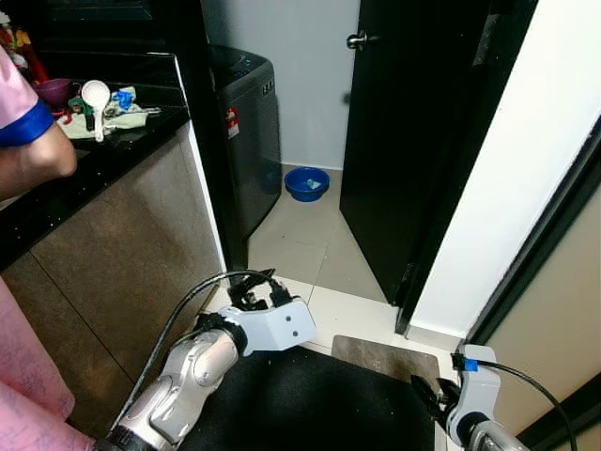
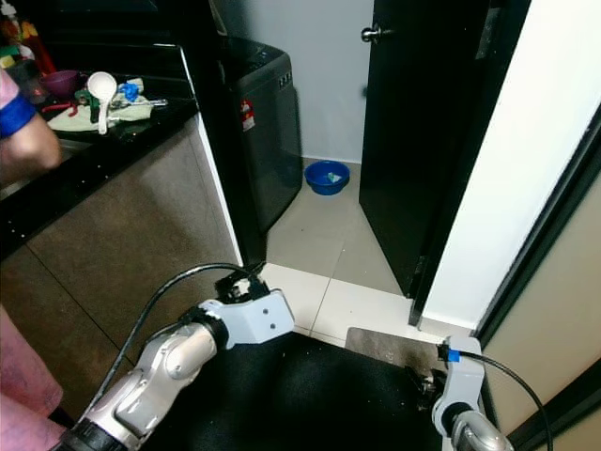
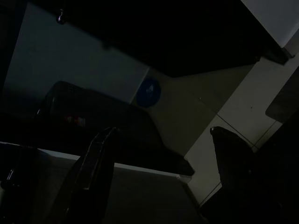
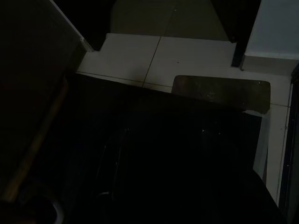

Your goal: Kitchen organization

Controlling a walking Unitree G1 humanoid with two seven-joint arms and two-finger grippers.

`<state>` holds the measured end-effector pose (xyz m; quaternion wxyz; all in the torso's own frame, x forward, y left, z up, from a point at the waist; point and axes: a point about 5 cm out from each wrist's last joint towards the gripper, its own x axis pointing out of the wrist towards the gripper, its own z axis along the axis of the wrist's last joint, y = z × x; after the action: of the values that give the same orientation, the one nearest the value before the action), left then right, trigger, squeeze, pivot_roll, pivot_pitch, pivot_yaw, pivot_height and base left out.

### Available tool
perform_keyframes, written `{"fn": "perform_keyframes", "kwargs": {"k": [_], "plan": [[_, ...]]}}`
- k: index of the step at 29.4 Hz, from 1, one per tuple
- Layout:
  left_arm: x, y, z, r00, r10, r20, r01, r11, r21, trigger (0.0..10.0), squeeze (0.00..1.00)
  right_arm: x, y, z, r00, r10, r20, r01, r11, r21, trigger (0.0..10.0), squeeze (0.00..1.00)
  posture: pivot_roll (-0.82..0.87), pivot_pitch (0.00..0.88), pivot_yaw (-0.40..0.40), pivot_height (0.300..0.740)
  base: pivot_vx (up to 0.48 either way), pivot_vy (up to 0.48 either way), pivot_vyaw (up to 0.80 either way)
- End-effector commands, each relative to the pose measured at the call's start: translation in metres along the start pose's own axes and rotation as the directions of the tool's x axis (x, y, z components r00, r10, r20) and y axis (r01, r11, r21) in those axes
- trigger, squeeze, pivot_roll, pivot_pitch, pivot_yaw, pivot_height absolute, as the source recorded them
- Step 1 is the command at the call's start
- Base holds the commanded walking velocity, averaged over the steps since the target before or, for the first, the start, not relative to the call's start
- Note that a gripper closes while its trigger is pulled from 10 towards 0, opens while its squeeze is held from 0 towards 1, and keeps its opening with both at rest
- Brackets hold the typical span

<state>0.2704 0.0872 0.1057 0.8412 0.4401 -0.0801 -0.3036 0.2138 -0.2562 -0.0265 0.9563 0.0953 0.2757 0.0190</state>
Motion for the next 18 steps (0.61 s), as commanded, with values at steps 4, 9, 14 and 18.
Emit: {"fn": "perform_keyframes", "kwargs": {"k": [4,9,14,18], "plan": [[-0.003,-0.001,-0.0064,1.0,-0.003,-0.017,0.003,1.0,0.013,10.0,0.0,0.0005,0.003,-0.0036,1.0,0.008,-0.006,-0.008,1.0,0.002,10.0,0.0,-0.04,0.0,0.015,0.74,0.0,0.0,0.0],[-0.0032,-0.0017,-0.0069,1.0,-0.003,-0.018,0.004,1.0,0.012,10.0,0.0,0.0005,0.0032,-0.0044,1.0,0.007,-0.008,-0.007,1.0,0.003,10.0,0.0,-0.04,0.0,0.015,0.74,0.0,0.0,0.0],[-0.0034,-0.0022,-0.0073,1.0,-0.004,-0.019,0.004,1.0,0.012,10.0,0.0,0.0005,0.0035,-0.0052,1.0,0.008,-0.01,-0.008,1.0,0.003,10.0,0.0,-0.04,0.0,0.015,0.74,0.0,0.0,0.0],[-0.0035,-0.0029,-0.0075,1.0,-0.005,-0.019,0.005,1.0,0.012,10.0,0.0,0.0003,0.0035,-0.006,1.0,0.009,-0.013,-0.009,1.0,0.003,10.0,0.0,-0.03,0.0,0.013,0.74,0.0,0.0,0.0]]}}
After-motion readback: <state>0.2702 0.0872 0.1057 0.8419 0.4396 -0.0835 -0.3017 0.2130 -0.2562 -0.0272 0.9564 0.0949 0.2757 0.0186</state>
